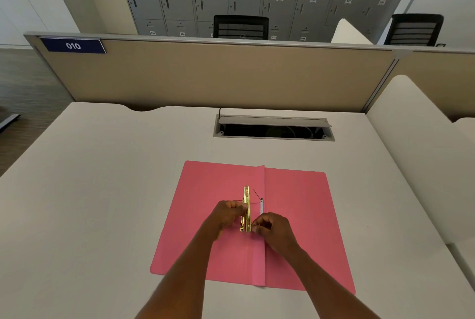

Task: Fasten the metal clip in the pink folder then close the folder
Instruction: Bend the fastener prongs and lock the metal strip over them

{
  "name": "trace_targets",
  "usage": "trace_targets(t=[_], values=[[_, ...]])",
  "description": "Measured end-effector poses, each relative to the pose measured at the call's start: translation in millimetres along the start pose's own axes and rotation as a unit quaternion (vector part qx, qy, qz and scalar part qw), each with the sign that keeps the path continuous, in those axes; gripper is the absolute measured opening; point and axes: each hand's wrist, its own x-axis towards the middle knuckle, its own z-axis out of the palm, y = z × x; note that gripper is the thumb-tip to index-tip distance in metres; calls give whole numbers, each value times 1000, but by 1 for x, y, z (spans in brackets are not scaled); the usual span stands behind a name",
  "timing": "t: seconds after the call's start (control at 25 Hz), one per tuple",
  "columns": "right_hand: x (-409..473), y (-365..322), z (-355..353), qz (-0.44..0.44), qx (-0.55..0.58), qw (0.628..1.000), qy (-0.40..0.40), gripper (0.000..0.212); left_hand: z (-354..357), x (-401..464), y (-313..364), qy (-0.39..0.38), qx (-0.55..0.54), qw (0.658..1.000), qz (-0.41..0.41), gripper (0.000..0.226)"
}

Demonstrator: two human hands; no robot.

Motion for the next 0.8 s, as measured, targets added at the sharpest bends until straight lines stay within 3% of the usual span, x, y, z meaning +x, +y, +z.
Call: trace_targets(t=[0.28, 0.64, 0.8], values=[[2, 1, 1, 1, -6, 1000, -5, 10, 5, 1, 0, -9, -3, 1000, 15, 9], [3, 1, 0, -6, -11, 1000, -12, 8, 8, 2, -2, -1, -1, 1000, 16, 16], [1, 0, -9, -5, 6, 1000, -26, 22, 10, 2, -3, 2, -5, 1000, 15, 15]])
